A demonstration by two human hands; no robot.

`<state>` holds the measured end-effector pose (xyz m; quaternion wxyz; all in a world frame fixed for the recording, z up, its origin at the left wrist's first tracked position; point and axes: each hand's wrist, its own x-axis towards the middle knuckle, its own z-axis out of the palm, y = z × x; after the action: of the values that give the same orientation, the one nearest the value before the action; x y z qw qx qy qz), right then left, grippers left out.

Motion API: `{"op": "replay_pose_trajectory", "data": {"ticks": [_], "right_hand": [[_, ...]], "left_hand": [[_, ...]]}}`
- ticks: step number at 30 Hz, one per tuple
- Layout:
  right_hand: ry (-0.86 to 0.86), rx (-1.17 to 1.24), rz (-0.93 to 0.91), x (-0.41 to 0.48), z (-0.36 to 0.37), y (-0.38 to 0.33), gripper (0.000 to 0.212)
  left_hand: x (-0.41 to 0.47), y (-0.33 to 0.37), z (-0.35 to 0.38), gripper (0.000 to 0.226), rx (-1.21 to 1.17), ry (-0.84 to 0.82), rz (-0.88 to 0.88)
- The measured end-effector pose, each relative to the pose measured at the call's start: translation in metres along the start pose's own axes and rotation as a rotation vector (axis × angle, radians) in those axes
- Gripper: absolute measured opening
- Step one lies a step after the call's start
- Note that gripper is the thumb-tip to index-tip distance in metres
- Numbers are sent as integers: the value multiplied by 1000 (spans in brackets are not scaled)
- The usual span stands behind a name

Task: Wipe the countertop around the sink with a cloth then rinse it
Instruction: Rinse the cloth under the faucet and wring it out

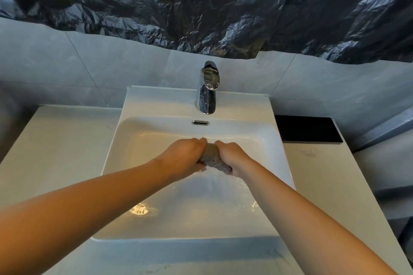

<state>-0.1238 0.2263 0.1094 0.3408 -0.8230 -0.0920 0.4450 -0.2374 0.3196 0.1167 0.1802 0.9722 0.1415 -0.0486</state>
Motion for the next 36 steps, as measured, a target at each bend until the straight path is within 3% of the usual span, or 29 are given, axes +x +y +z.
{"op": "replay_pose_trajectory", "data": {"ticks": [3,6,9,12,18,24,26,32,36], "right_hand": [[118,-180,-322,-11,-11,0,39],[63,-4,-504,-34,-25,13,48],[124,82,-760,-56,-24,34,48],[230,144,-866,-67,-11,37,44],[241,229,-884,-64,-11,5,42],[127,87,-624,-46,-7,-1,50],[82,89,-561,-41,-5,0,40],[82,110,-480,-40,0,0,31],[34,-72,-359,-35,-3,2,34]], "left_hand": [[-3,3,-11,39,-403,-29,-146],[-10,5,-25,36,-829,-193,-298],[-21,-1,-41,31,-1346,-449,-284],[-28,-4,-53,20,-1493,-614,-243],[-27,10,-77,20,-1082,-691,-151],[-26,25,-79,40,-427,-318,-118],[-26,24,-76,38,-254,-230,-67],[-21,21,-68,31,-2,-197,23],[-18,18,-57,32,199,-190,104]]}}
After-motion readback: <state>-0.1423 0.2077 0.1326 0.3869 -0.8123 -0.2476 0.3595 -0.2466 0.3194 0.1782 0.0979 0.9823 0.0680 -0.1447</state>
